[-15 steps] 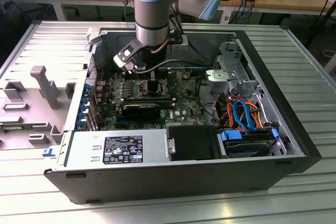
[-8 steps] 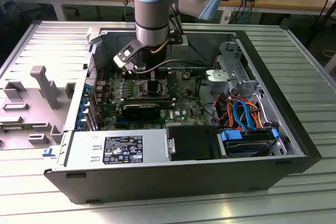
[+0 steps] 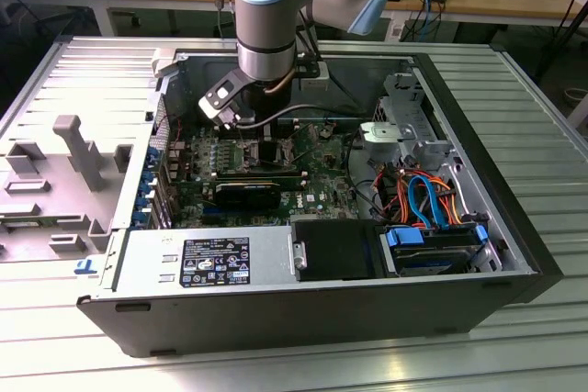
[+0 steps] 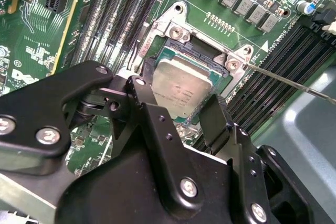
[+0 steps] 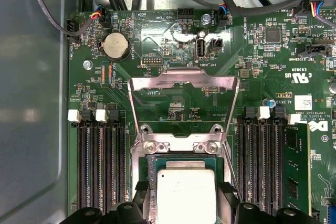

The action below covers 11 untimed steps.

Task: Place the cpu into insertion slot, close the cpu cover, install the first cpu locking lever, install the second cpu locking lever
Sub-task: 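Place the cpu into insertion slot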

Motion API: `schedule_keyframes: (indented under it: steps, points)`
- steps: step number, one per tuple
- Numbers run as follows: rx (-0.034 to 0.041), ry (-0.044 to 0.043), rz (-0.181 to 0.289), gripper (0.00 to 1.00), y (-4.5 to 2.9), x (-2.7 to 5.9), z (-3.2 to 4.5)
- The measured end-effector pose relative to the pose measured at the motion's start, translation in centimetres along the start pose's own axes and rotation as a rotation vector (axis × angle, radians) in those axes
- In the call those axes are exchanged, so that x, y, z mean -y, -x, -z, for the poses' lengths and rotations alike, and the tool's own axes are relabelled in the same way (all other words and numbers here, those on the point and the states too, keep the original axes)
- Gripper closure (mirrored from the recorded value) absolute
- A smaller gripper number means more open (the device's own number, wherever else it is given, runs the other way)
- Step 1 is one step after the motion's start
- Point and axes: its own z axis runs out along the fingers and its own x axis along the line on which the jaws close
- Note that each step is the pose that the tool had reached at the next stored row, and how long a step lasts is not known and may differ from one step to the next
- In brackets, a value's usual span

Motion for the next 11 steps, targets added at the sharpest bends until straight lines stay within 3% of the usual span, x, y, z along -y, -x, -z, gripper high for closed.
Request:
schedule_keyframes:
  steps: [11]
  points:
    - [0.0000,0.0001,0.000,0.38,-0.10,-0.08,0.04]
